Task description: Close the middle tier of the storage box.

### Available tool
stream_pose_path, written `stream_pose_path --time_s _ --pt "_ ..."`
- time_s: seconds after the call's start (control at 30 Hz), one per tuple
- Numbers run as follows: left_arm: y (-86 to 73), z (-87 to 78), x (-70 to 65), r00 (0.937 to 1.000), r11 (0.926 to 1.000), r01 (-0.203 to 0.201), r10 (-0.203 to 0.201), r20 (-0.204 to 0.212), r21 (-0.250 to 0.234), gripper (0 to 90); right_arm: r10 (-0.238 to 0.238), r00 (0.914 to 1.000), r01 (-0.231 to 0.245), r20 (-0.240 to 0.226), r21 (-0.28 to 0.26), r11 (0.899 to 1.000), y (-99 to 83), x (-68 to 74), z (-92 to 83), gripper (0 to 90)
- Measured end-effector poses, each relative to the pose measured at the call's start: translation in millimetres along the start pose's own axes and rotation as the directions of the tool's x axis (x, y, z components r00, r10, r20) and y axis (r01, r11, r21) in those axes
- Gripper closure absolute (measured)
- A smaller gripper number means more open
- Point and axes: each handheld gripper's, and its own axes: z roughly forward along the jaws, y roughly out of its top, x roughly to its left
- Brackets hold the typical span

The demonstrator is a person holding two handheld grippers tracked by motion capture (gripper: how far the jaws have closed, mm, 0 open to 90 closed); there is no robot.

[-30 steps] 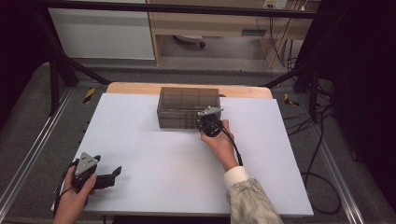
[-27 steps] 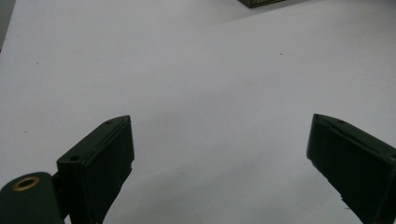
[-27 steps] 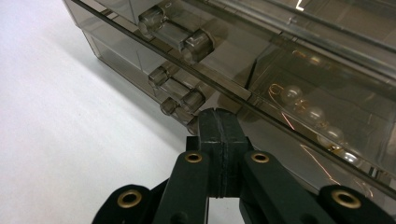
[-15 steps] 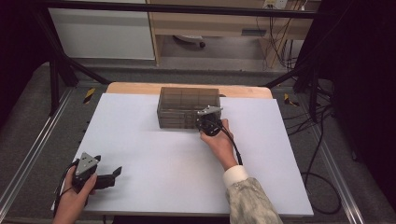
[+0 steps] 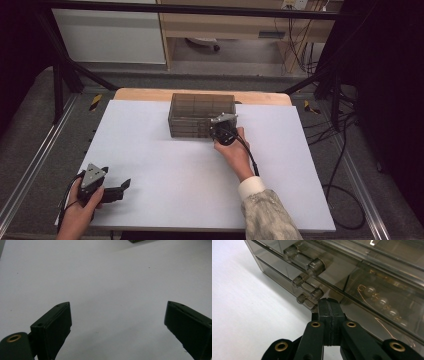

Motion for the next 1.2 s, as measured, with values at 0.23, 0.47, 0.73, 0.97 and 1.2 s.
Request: stream_pose_path --time_s 0.23,0.47,0.73,0.97,1.2 --pt "-0.2 0.4 -0.3 1.0 1.0 -0.003 0.003 0.003 0.005 7.2 0.007 0.9999 -0.007 -0.011 -0.001 1.0 3.1 0.0 0.5 90.0" --pt "-0.2 0.4 -0.3 1.0 1.0 -0.004 0.004 0.004 0.005 7.2 0.008 0.9999 -0.008 -0.015 0.001 1.0 3.6 -0.2 0.9 90.0" --pt "-0.3 0.3 -0.1 1.0 1.0 -0.005 0.005 0.003 0.007 7.2 0.011 0.9998 -0.011 -0.016 0.0 1.0 3.4 -0.4 0.8 90.0" --pt "-0.3 0.6 -0.3 1.0 1.0 -0.002 0.002 0.004 0.006 7.2 0.018 0.9996 -0.018 -0.02 0.0 1.0 3.3 -0.9 0.7 90.0" --pt "-0.4 0.5 -0.4 0.9999 0.9999 -0.011 0.011 0.0 0.01 7.2 0.017 0.9997 -0.017 -0.018 0.003 1.0 2.9 -0.7 1.5 90.0"
